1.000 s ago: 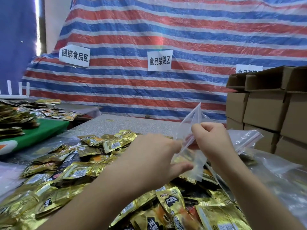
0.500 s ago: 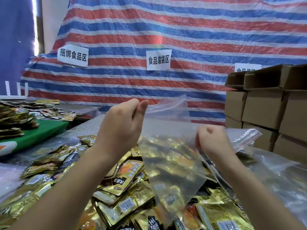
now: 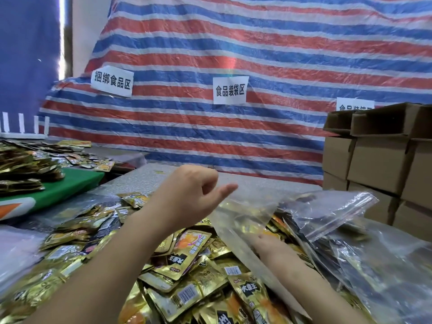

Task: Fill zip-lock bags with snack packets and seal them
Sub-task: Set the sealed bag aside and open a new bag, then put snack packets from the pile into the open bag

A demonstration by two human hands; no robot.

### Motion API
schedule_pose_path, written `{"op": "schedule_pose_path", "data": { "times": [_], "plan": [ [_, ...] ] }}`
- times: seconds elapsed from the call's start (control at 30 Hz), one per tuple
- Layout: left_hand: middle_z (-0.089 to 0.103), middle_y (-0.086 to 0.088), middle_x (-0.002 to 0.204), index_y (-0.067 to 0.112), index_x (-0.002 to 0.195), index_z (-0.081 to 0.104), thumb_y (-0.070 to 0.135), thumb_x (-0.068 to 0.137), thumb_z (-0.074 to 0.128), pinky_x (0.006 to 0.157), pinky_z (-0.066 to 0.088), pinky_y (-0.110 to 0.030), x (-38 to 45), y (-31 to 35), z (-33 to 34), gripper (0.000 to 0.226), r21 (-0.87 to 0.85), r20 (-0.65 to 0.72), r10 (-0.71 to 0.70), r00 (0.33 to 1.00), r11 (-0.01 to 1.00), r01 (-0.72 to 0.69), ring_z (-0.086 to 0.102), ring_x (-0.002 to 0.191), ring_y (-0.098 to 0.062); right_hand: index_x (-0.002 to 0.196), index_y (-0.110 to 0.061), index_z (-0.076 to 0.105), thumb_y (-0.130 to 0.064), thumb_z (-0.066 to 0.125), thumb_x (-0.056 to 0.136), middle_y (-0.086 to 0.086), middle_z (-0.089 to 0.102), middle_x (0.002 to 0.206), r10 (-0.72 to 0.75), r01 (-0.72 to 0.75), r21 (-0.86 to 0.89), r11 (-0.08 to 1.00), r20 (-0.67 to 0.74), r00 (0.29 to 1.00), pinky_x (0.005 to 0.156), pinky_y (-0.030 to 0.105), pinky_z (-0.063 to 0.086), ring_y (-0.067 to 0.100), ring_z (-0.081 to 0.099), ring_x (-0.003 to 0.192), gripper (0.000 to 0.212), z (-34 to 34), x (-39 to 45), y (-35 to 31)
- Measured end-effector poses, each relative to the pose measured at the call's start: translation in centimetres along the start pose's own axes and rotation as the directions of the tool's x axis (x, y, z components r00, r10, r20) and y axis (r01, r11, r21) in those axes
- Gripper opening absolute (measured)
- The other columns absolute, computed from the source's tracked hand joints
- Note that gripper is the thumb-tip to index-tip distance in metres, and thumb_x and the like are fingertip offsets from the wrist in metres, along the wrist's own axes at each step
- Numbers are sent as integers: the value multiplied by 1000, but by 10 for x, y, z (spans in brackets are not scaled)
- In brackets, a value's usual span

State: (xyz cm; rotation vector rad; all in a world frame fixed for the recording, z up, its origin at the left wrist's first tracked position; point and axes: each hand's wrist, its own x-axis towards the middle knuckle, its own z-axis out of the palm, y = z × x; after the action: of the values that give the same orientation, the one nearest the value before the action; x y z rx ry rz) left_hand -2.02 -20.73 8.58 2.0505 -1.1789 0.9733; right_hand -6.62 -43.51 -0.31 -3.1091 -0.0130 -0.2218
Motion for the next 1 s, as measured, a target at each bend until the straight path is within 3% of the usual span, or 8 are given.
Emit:
{"op": "schedule_pose_path", "data": {
  "times": [0.17, 0.4, 0.53, 0.63, 0.7, 0.77, 0.9, 1.0],
  "plan": [
    [40, 11, 61, 27, 64, 34, 55, 74, 72, 51, 31, -20, -1, 0, 1, 49, -35, 151, -16, 988, 999, 21, 34, 56, -6, 127, -26, 57, -23, 51, 91, 2, 66, 118, 35, -51, -138, 989, -120, 992, 93, 32, 45, 24, 57, 112, 36, 5, 5, 2],
    [48, 9, 69, 26, 68, 41, 28, 77, 82, 53, 33, -16, -1, -1, 1, 42, 24, 265, -85, 960, 996, 82, 43, 63, 0, 108, -24, 63, -45, 56, 95, -2, 69, 93, 319, -232, 345, 909, -221, 921, 67, 32, 54, 16, 62, 71, 26, -2, 14, 19],
    [47, 9, 68, 22, 69, 42, 19, 77, 82, 57, 39, -12, -1, -2, 0, 41, -12, 292, -97, 952, 994, 105, 45, 65, 5, 92, -24, 66, -41, 56, 99, 4, 71, 83, 465, -133, 748, 650, -254, 848, 61, 34, 53, 15, 63, 65, 21, -31, 13, 26],
    [48, 8, 69, 22, 69, 42, 15, 79, 81, 58, 41, -13, -1, -2, -1, 41, -30, 296, -88, 951, 994, 101, 45, 64, 3, 105, -20, 67, -35, 58, 98, 4, 76, 94, 553, 121, 979, 162, -191, 811, 69, 37, 57, 22, 72, 85, 19, -56, 6, 22],
    [50, 7, 70, 23, 70, 42, 16, 79, 80, 55, 41, -16, -1, -2, -1, 40, -21, 299, -83, 951, 995, 93, 44, 63, 0, 115, -16, 64, -32, 59, 97, 6, 77, 103, 547, 270, 951, -149, -148, 824, 74, 43, 59, 25, 74, 93, 25, -73, 2, 20],
    [52, 7, 71, 24, 71, 43, 19, 80, 80, 58, 42, -21, -1, -1, -1, 38, -3, 318, -93, 944, 995, 99, 45, 63, -4, 123, -13, 60, -27, 56, 97, 9, 75, 112, 479, 359, 863, -356, -161, 863, 73, 45, 59, 25, 74, 97, 30, -88, -3, 17],
    [50, 10, 71, 26, 70, 42, 18, 79, 81, 60, 44, -24, -2, 3, 1, 41, -34, 340, -98, 935, 993, 117, 48, 66, -4, 130, -7, 55, -23, 54, 94, 15, 72, 119, 281, 371, 768, -522, -255, 925, 79, 39, 61, 26, 71, 107, 40, -106, -15, 7],
    [47, 13, 67, 27, 68, 40, 16, 77, 82, 60, 44, -25, -1, 5, 1, 44, -88, 334, -85, 939, 989, 120, 45, 63, -3, 123, -5, 57, -18, 56, 88, 13, 74, 110, 156, 363, 818, -446, -329, 931, 78, 33, 60, 25, 72, 102, 37, -109, -21, -4]
  ]
}}
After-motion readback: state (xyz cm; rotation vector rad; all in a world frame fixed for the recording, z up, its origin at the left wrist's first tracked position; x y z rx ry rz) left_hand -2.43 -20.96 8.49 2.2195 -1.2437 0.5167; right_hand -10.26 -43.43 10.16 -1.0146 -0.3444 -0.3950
